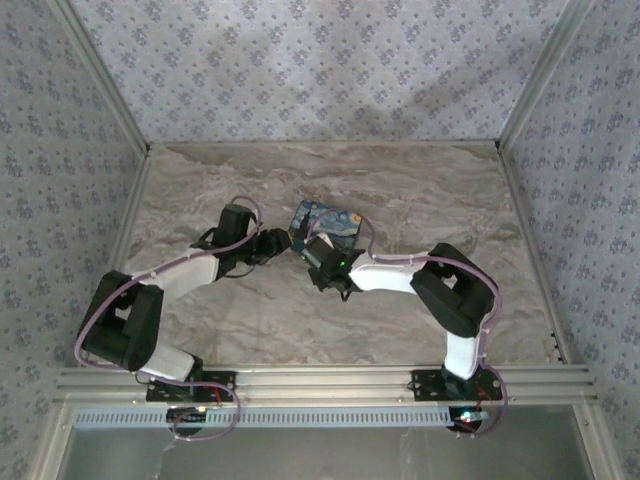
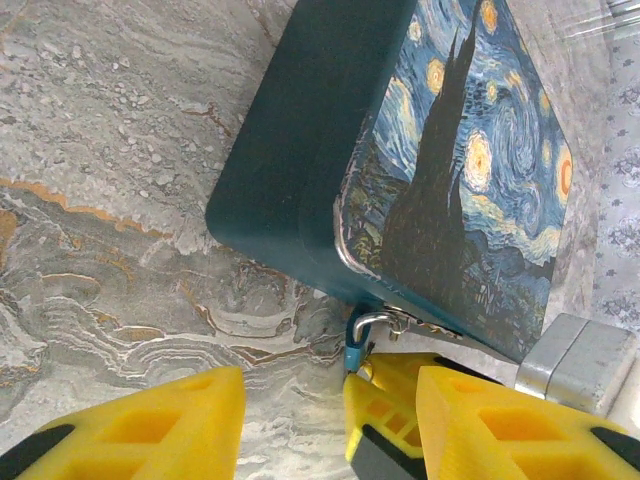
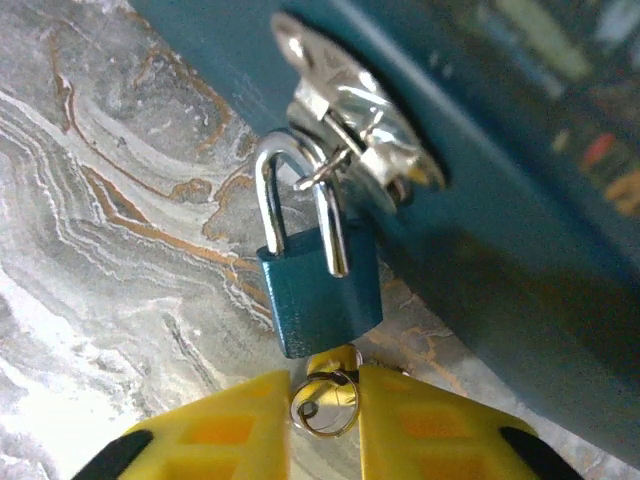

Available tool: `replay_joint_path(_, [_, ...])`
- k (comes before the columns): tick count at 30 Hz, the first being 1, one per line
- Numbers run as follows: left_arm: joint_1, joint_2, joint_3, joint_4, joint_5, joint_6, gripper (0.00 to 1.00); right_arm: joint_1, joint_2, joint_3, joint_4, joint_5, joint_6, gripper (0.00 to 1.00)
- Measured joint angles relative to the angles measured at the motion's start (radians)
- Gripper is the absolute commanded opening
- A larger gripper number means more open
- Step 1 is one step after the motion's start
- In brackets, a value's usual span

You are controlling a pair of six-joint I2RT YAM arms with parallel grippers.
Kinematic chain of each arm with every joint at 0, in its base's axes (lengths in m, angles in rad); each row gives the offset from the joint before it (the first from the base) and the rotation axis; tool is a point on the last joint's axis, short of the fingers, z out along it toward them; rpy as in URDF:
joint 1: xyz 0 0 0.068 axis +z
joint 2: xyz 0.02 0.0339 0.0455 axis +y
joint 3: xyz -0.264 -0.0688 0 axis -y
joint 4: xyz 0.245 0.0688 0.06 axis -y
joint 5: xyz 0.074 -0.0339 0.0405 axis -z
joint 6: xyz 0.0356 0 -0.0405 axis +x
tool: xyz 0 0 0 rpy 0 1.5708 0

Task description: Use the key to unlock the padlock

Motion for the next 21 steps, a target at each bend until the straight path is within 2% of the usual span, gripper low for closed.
replay_joint_path(4, [0.001, 0.000, 0.000, 0.000, 0.000, 0.000, 0.48, 0.000, 0.000, 0.002, 0.003, 0.000, -0.003, 0.01])
replay_joint_path(12, [0.014, 0.000, 0.004, -0.006, -0.004, 0.015, 0.48, -0.001, -0.048, -0.030, -0.010, -0.019, -0.037, 0.00])
replay_joint_path(21, [0.029, 0.037, 0.084, -0.030, -0.052, 0.060, 0.49, -0.016, -0.130, -0.051, -0.036, -0.066, -0.154, 0.00])
